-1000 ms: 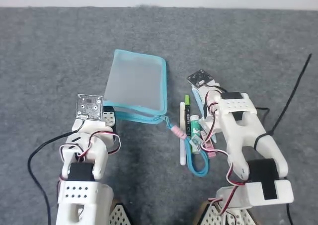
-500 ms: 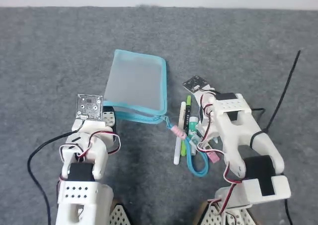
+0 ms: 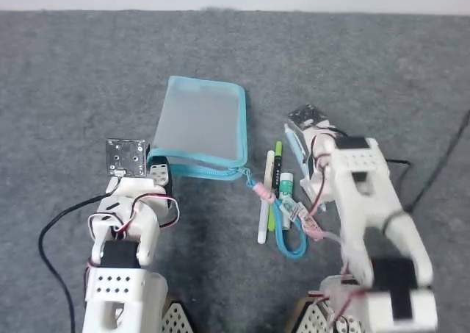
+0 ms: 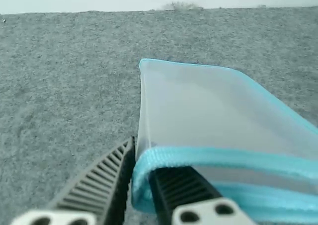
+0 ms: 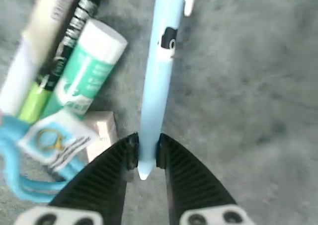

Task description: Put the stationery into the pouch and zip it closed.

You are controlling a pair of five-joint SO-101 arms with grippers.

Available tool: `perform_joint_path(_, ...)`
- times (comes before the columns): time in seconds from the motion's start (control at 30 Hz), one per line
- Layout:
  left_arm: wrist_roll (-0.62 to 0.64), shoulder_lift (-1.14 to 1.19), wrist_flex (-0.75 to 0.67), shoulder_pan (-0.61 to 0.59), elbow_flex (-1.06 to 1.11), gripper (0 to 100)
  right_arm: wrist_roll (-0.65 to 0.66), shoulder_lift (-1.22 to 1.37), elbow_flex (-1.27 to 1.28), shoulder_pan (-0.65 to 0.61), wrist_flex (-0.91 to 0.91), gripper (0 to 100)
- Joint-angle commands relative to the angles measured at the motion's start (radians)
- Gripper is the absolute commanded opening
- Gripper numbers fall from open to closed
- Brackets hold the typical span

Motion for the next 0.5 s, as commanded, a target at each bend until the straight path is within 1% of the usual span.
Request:
perform_joint_path(0.0,0.025,-0.020,-0.040,0.003,-0.007,1,-0.012,-0.277,0.058,0.005,0.018,0.6)
perform_joint_path(0.1,0.025,-0.018,-0.064,0.003,-0.001,1,-0.008,-0.472,0.123,0.005,0.054,0.6)
perform_joint_path(0.27,0.025,-0.018,-0.066,0.003,0.004,1,0.025,-0.751,0.143,-0.018,0.180,0.6)
perform_joint_path(0.33,0.025,-0.018,-0.066,0.003,0.004,1,0.026,-0.846,0.143,-0.077,0.242,0.6)
perform_joint_path(0.4,0.025,-0.018,-0.066,0.003,0.004,1,0.037,-0.932,0.144,-0.180,0.300,0.6)
perform_joint_path(0.47,0.020,-0.018,-0.066,0.003,0.004,1,0.118,-1.015,0.158,-0.289,0.338,0.6)
